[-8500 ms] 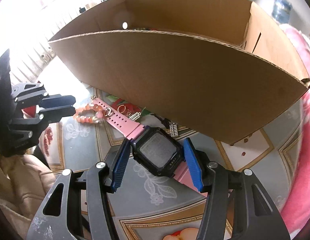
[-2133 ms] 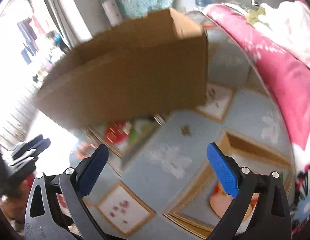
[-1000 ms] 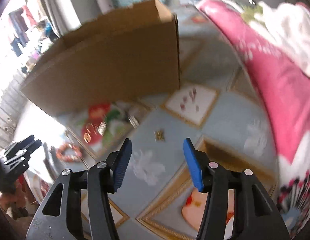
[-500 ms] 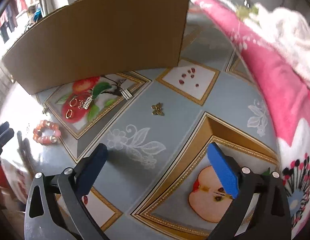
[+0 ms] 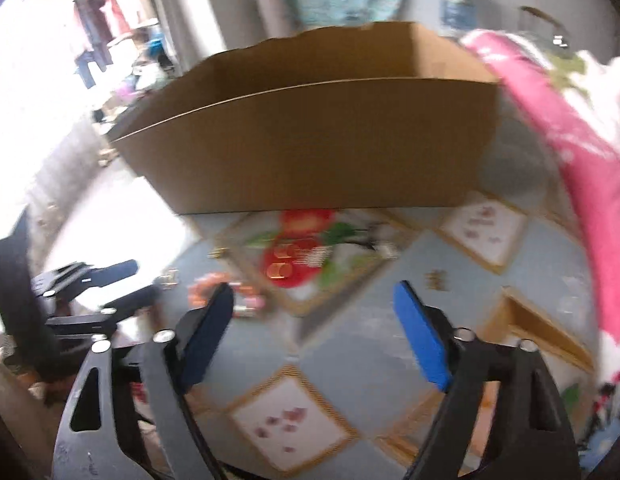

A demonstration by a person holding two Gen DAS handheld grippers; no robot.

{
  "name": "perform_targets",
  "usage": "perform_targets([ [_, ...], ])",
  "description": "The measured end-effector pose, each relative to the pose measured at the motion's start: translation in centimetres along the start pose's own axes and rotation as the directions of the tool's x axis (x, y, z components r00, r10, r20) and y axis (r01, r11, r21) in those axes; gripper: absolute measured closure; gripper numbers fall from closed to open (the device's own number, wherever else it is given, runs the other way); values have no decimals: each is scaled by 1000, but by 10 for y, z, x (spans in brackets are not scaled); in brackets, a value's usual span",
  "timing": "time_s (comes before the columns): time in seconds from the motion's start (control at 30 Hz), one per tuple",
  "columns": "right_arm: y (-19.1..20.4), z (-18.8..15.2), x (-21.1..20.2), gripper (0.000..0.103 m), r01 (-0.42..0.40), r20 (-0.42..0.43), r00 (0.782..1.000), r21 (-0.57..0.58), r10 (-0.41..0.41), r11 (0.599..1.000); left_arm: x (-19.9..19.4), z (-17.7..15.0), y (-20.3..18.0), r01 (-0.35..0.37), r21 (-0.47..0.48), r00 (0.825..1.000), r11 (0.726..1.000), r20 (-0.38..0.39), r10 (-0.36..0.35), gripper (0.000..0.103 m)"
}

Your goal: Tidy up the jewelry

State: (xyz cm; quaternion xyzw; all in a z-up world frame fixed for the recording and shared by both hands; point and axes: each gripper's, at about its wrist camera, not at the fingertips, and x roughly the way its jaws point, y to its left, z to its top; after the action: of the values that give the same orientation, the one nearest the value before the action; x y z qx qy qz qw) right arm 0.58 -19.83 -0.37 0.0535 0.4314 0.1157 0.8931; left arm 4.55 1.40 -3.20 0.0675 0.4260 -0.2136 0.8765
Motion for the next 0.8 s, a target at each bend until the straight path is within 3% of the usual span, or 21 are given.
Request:
perform_targets([
  [0.03, 5, 4, 6, 47, -15, -11, 1000, -13, 15, 1000, 2, 1, -1, -1, 5, 1000, 1000, -3, 1, 64],
  [0.23, 32, 8, 25, 70, -33, -23, 999, -149, 30, 988, 6, 4, -1, 10, 9, 1000, 1000, -11, -10, 74],
  [0.5, 50, 11, 46, 94, 44, -52, 997, -288, -62, 956, 10, 4, 1, -2, -3, 1000, 1000, -22, 2, 76],
  [0.8, 55, 5, 51, 95, 54, -88, 992, -316, -86, 947, 8, 2, 1, -10, -9, 1000, 1000, -19, 10, 76],
])
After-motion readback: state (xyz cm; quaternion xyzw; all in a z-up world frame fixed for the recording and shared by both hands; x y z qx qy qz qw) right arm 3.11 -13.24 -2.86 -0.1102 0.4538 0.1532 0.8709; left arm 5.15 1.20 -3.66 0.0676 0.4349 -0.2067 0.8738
